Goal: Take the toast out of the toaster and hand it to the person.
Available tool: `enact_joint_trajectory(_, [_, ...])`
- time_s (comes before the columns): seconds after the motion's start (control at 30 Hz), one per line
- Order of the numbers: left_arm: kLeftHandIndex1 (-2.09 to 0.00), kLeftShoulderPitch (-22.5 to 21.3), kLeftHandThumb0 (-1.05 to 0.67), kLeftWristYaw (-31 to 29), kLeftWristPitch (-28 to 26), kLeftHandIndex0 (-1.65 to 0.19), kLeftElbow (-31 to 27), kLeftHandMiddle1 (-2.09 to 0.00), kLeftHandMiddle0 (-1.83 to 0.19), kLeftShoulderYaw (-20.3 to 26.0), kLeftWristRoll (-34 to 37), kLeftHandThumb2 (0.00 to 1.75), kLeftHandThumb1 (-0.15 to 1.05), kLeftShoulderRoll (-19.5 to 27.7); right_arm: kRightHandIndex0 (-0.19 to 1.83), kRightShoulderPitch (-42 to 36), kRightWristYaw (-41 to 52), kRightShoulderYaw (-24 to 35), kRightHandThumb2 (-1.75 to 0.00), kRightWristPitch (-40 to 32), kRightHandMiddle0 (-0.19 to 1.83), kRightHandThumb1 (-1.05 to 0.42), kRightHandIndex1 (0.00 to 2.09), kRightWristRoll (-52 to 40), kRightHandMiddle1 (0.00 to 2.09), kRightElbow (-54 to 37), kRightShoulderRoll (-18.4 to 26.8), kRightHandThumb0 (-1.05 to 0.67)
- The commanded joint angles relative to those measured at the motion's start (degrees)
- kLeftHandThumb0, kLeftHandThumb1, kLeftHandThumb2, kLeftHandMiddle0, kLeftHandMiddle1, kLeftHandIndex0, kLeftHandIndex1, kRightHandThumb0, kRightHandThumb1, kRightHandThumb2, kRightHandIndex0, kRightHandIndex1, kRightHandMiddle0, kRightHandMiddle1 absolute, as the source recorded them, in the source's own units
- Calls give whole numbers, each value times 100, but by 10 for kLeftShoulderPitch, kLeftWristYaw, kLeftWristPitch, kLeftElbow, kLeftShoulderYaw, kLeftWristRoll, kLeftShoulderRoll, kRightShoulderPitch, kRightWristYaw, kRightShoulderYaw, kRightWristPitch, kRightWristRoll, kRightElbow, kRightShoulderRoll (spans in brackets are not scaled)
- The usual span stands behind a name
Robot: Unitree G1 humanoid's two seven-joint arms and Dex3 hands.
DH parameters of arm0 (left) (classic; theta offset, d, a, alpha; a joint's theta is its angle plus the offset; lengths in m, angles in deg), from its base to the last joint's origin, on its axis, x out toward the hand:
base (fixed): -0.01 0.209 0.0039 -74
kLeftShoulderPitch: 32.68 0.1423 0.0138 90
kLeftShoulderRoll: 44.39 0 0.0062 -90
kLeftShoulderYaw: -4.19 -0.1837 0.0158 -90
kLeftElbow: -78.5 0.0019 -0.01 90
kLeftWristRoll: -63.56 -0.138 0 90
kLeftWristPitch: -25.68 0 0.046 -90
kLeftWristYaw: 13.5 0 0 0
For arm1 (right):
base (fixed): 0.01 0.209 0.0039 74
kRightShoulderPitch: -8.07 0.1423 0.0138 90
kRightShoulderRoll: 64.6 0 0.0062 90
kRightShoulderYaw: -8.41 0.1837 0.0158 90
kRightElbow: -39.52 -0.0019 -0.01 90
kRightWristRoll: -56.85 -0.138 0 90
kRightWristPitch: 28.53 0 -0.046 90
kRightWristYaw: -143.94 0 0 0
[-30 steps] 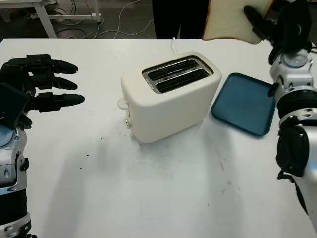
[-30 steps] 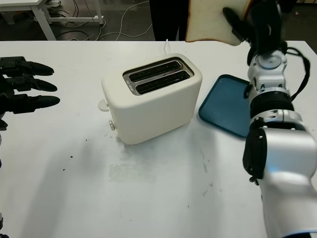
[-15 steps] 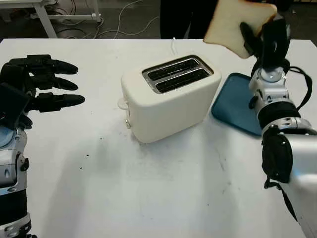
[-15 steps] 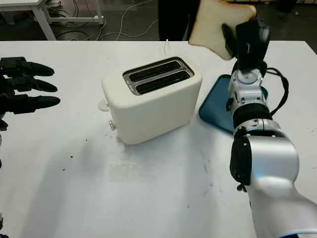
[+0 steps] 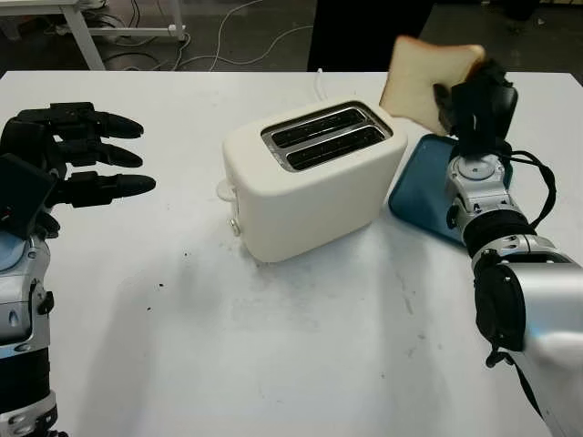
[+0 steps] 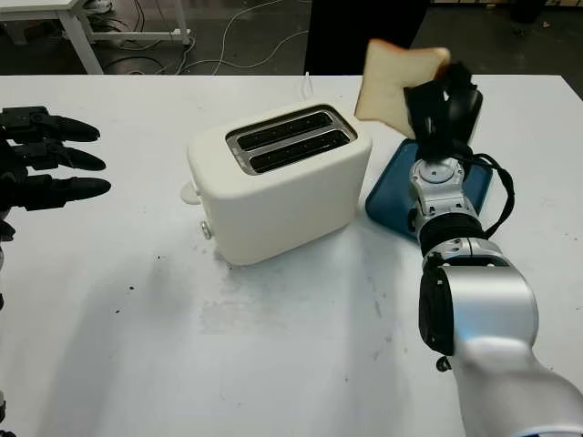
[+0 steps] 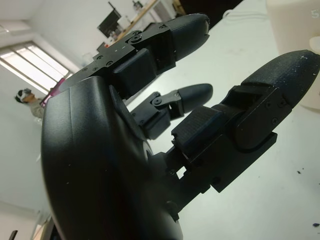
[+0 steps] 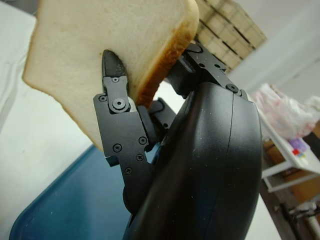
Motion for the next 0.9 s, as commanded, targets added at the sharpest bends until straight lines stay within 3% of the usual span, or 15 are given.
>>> enact_joint_trajectory(0.0, [-43, 7, -100, -1, 11, -112, 1, -59, -114, 1, 6, 1, 33, -5, 107, -12, 2, -3, -21, 8, 86, -92, 175, 3, 174, 1, -6, -21])
enact_joint_trajectory(0.23, [-42, 8, -104, 1, 8, -112, -2, -58, -114, 1, 4, 1, 34, -4, 103, -6, 10, 3, -21, -12, 83, -92, 175, -8, 175, -1, -10, -21])
enact_joint_trajectory(0.87, [-43, 5, -103, 1, 5, -112, -2, -57, -114, 0, 5, 0, 34, -4, 105, -3, 19, 14, -21, 16, 81, -92, 175, -9, 175, -6, -2, -17])
